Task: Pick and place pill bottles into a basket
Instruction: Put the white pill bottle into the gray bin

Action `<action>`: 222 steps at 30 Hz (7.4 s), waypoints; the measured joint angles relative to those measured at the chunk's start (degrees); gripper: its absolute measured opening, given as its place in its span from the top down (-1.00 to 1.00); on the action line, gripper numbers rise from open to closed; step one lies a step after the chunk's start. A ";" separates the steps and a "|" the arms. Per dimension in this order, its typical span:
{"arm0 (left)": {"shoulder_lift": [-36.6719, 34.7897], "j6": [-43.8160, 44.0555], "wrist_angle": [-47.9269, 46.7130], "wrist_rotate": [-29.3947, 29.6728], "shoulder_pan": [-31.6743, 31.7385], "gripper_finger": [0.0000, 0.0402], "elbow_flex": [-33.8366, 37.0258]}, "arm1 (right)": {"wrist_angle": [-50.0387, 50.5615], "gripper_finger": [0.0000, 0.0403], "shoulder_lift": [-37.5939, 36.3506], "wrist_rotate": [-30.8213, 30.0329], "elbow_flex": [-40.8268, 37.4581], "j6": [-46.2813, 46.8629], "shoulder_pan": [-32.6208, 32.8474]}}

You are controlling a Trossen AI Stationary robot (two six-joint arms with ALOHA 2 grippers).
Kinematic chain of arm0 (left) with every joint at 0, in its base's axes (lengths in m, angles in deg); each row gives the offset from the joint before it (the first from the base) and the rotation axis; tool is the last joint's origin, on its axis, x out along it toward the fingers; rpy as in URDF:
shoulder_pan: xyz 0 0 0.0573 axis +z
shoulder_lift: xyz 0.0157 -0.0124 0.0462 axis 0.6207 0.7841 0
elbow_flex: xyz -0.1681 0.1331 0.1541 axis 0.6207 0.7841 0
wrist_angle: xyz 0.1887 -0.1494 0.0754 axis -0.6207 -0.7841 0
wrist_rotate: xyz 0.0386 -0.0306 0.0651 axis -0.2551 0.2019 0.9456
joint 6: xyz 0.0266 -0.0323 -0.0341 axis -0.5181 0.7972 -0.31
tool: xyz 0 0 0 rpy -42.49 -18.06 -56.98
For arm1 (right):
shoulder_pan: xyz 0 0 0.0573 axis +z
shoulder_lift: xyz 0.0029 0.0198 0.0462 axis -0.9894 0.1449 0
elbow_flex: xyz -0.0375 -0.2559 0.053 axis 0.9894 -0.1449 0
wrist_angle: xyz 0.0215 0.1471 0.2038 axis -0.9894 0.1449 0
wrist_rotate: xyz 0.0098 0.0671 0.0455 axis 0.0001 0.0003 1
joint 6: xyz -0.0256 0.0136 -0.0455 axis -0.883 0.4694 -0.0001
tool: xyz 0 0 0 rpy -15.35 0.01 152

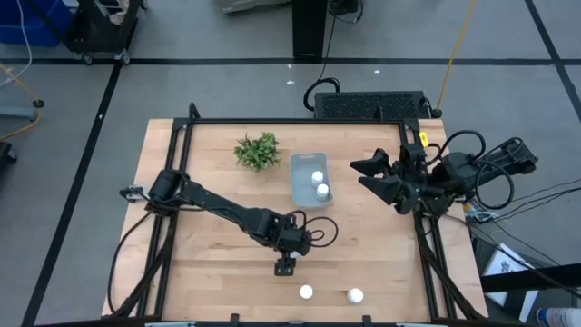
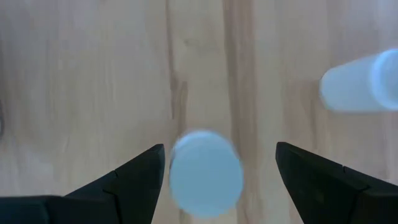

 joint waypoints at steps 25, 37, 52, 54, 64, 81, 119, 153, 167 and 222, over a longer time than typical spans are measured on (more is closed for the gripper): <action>1.05 1.06 0.15 -0.42 0.25 0.01 -0.02 | -0.35 -0.36 0.00 -0.13 0.00 -0.65 0.00; 0.68 3.03 -0.57 -1.33 2.23 0.05 -0.07 | -0.35 -0.36 0.00 -0.22 0.00 -0.65 0.00; -6.96 2.60 -3.21 0.52 7.18 0.06 -0.02 | 0.06 -0.36 0.04 -0.26 0.02 -1.08 0.00; -8.55 2.58 -3.35 0.69 8.19 0.02 -0.02 | 0.07 -0.36 0.04 -0.26 0.02 -1.09 0.00; -15.40 -0.69 -3.72 -0.68 14.95 0.47 -0.04 | 0.13 -0.36 0.04 -1.47 0.02 -1.83 0.00; -9.84 1.20 -3.08 -4.39 13.95 0.13 -0.07 | 11.64 -0.36 0.06 -4.09 0.02 3.88 -0.07; 2.58 28.93 5.72 -7.24 17.18 -0.76 -0.04 | 13.97 -0.36 0.02 -4.52 0.02 1.75 -0.07; -6.79 26.80 5.78 -10.65 16.94 0.10 0.00 | 16.77 -0.36 0.05 -4.45 -10.43 22.38 4.09; -20.41 28.72 9.94 -6.60 18.90 0.09 -0.02 | -35.92 -0.36 2.86 -19.54 -40.15 28.54 12.71; -24.21 28.59 20.72 -13.79 21.19 0.00 -0.04 | -51.44 0.25 16.94 -4.39 -29.32 22.20 -1.66</action>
